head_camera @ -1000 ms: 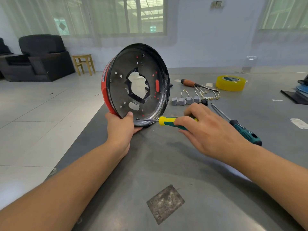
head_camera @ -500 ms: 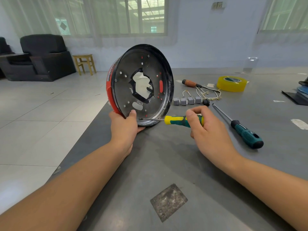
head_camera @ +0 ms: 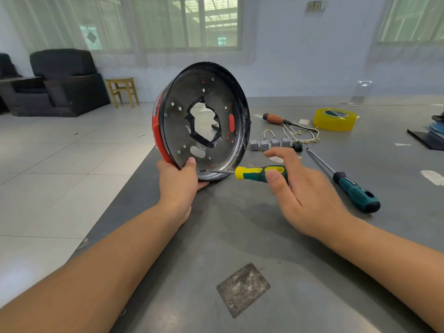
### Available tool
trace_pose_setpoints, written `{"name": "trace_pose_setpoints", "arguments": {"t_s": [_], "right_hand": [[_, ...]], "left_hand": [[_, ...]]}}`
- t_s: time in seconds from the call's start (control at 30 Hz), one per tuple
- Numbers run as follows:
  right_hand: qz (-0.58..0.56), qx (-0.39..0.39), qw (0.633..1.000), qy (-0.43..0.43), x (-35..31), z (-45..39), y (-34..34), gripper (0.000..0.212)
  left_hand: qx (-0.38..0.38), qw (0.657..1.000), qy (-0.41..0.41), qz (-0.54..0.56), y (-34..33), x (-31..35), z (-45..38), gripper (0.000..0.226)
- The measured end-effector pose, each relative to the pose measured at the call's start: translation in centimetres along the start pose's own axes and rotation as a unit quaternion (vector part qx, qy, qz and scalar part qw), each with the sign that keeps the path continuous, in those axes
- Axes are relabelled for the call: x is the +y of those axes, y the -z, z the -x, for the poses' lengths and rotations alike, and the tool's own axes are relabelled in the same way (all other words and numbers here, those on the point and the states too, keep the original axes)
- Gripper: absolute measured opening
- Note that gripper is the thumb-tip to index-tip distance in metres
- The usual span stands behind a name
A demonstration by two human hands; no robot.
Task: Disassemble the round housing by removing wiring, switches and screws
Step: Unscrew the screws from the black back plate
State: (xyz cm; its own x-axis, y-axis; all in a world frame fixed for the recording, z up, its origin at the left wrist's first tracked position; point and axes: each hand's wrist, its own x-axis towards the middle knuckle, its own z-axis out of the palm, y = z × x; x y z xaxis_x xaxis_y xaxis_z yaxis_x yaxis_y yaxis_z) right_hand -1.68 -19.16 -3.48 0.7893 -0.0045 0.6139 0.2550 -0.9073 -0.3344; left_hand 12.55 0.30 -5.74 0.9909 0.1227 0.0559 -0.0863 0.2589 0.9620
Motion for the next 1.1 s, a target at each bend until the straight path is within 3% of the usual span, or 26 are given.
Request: {"name": "trace_pose_setpoints", "arguments": {"t_s": [0.07, 0.17, 0.23, 0.33, 0.43, 0.57, 0.77, 0.87, 1.0, 1.1], "right_hand": [[0.027, 0.027, 0.997, -0.066, -0.5, -0.1, -0.4, 0.053], [-0.043, 0.038, 0.990, -0.126, -0.7, -0.1, -1.2, 0.038], [-0.058, 0.020, 0.993, -0.105, -0.3, 0.1, -1.4, 0.030], [-0.037, 0.008, 0.999, -0.019, 0.2, 0.1, -0.7, 0.038], [-0.047, 0.025, 0.997, 0.063, 0.6, -0.2, -0.1, 0.034], [-0.111, 0.041, 0.992, 0.037, -0.3, 0.0, -0.6, 0.028], [-0.088, 0.041, 0.993, -0.065, 0.0, 0.0, -0.9, 0.037], [-0.032, 0.035, 0.998, -0.040, 0.2, 0.0, -1.1, 0.023], [0.010, 0.037, 0.998, 0.056, -0.1, -0.1, -0.3, 0.045], [0.043, 0.063, 0.996, 0.041, -0.2, -0.2, -0.3, 0.044]], "left_hand": [[-0.001, 1.000, 0.001, 0.002, 0.0, 0.0, 0.0, 0.019], [-0.002, 1.000, -0.002, 0.006, 0.0, 0.1, 0.0, 0.020], [0.000, 1.000, -0.001, 0.011, 0.0, 0.1, 0.0, 0.021], [0.006, 1.000, 0.006, 0.015, 0.1, 0.2, -0.2, 0.023], [0.004, 1.000, 0.013, 0.010, 0.1, 0.1, -0.2, 0.030], [-0.002, 1.000, 0.020, 0.009, 0.1, 0.1, -0.2, 0.027], [-0.004, 1.000, 0.011, 0.001, 0.1, 0.1, 0.0, 0.022], [-0.006, 1.000, 0.013, 0.003, 0.0, 0.1, 0.0, 0.023], [-0.005, 1.000, 0.015, -0.002, 0.1, 0.2, 0.0, 0.025], [-0.005, 1.000, 0.015, -0.003, 0.1, 0.2, 0.0, 0.028]]}}
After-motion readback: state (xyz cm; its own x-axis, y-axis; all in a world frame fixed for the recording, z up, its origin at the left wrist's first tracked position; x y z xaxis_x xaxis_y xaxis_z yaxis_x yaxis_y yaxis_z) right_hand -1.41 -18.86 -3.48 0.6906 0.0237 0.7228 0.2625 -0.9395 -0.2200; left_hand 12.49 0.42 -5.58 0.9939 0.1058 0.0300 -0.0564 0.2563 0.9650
